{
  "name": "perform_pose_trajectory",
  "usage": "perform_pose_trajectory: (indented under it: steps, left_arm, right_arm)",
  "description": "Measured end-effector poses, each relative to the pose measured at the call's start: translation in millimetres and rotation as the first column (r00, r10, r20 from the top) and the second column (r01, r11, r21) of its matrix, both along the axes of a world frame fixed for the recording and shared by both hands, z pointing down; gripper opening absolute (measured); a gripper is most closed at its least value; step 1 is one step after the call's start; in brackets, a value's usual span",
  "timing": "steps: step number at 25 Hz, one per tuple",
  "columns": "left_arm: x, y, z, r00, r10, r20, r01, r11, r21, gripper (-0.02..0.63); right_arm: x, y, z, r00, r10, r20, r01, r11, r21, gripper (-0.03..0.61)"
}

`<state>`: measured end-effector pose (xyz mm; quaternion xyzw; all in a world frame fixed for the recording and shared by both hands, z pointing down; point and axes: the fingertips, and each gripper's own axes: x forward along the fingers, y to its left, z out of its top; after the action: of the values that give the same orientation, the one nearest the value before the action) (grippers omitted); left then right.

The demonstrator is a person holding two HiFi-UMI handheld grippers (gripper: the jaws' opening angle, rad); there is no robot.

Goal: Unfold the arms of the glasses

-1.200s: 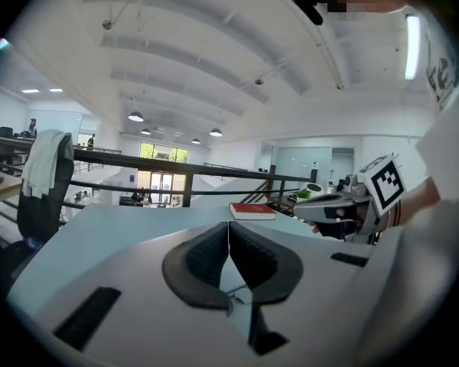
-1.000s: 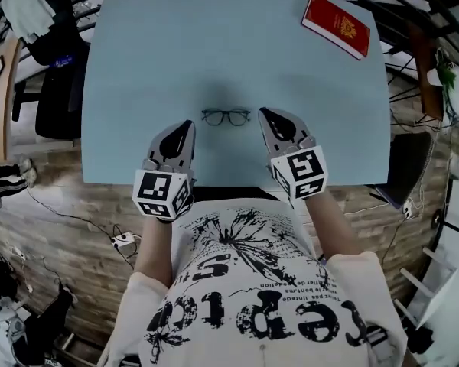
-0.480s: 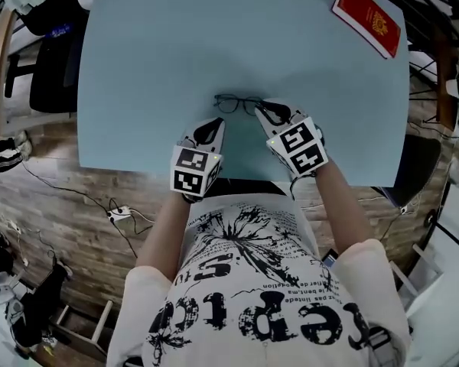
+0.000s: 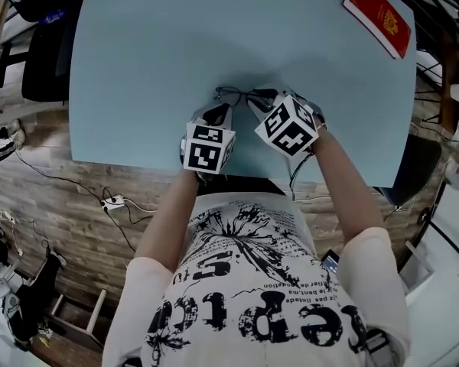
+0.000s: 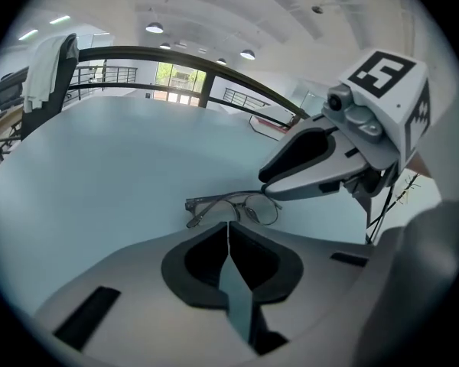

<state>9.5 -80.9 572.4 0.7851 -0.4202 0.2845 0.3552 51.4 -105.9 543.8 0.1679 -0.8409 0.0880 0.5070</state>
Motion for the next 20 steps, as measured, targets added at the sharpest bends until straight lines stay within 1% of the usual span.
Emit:
perform_pose_trajectory:
  steps: [4,7,9,12,16,20]
  left_arm:
    - [-2.1,-4.6,10.2,1.0,-0.017,0.02,0.018,0.998,-0.059,0.02]
    - [-2.5,-4.9,14.1,0.999,-0.032,0.01,0.032,0.995,-0.091,0.018]
    - [-2.5,-5.9,13.9,0.999,-0.033,0.005,0.034,0.994,-0.1,0.018]
    - [-2.4,-6.5,14.3,1.0,-0.026,0.011,0.027,0.994,-0.106,0.018]
    - [-2.9,-8.3,15.1,0.999,-0.036,-0.003,0.035,0.993,-0.113,0.018]
    - [-3.0,-9.8,14.6,0.998,-0.057,-0.029,0.053,0.993,-0.107,0.018]
  right_arm:
    - [-5.0,-0.7,7.7,0.994,-0.095,-0.047,0.094,0.995,-0.028,0.075]
    - [-8.4,0.6,14.9,0.984,-0.162,-0.079,0.159,0.986,-0.046,0.07]
    - [-10.7,0.4,18.6,0.978,-0.187,-0.089,0.183,0.982,-0.056,0.062]
    - [-12.7,-1.3,20.5,0.976,-0.197,-0.089,0.193,0.979,-0.059,0.038]
    - [-12.0,-1.5,21.1,0.975,-0.207,-0.077,0.202,0.977,-0.063,0.031]
    - [-10.5,0.2,15.9,0.977,-0.209,-0.033,0.207,0.977,-0.049,0.028]
